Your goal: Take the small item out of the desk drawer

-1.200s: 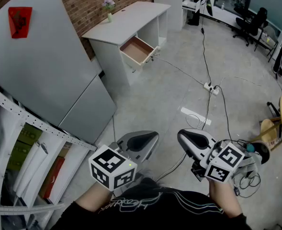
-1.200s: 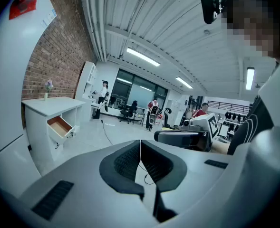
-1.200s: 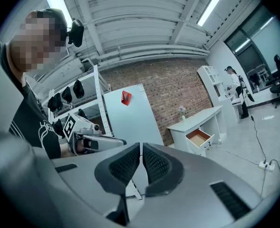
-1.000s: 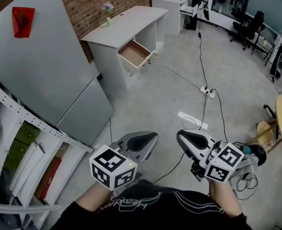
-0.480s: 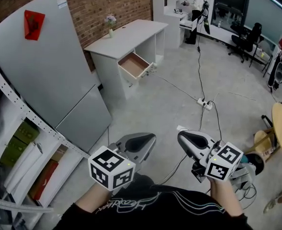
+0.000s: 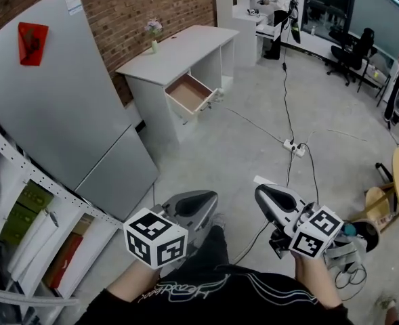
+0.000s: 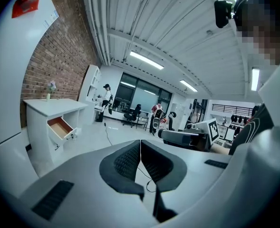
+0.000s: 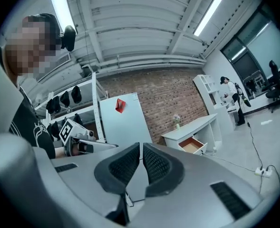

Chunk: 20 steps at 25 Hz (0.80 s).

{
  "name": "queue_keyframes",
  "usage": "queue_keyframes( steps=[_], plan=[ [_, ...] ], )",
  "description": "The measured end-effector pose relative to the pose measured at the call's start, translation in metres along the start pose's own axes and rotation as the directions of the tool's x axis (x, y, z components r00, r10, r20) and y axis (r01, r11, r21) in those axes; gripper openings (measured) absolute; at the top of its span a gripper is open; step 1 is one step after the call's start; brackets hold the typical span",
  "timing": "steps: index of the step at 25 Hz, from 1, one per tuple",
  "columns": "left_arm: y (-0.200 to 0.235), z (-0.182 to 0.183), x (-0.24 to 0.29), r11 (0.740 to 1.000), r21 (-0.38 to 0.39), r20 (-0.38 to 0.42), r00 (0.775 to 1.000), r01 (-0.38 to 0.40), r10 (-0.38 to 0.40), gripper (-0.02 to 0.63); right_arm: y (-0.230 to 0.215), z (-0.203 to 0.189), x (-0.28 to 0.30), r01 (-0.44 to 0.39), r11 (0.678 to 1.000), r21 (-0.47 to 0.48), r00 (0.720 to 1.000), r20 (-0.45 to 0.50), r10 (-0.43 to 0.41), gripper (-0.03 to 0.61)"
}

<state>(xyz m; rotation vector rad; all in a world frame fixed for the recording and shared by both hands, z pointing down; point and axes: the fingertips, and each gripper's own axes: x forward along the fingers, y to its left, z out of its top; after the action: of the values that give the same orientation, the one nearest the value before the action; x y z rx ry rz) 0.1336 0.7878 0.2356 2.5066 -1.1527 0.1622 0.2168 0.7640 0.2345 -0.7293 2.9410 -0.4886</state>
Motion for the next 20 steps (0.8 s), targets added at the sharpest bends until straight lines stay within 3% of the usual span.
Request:
queue_keyframes(
  steps=[7, 14, 20],
  plan=[
    [0.094, 0.021, 0.083, 0.999, -0.031, -0.042, 0.999, 0.008, -0.009, 0.023, -0.088, 0.011, 0.069, -0.017, 1.0, 0.019, 1.0, 0.015, 0.017, 0.052],
    [0.237, 0.09, 0.194, 1.0, -0.029, -0.071, 0.997, -0.005, 0.003, 0.023, -0.235, 0.053, 0.187, -0.015, 0.996, 0.085, 0.999, -0.034, 0.018, 0.052],
    [0.344, 0.137, 0.269, 0.997, -0.076, -0.07, 0.997, -0.023, 0.018, 0.023, -0.335, 0.083, 0.276, -0.021, 0.996, 0.088, 0.998, -0.058, 0.026, 0.052]
  ],
)
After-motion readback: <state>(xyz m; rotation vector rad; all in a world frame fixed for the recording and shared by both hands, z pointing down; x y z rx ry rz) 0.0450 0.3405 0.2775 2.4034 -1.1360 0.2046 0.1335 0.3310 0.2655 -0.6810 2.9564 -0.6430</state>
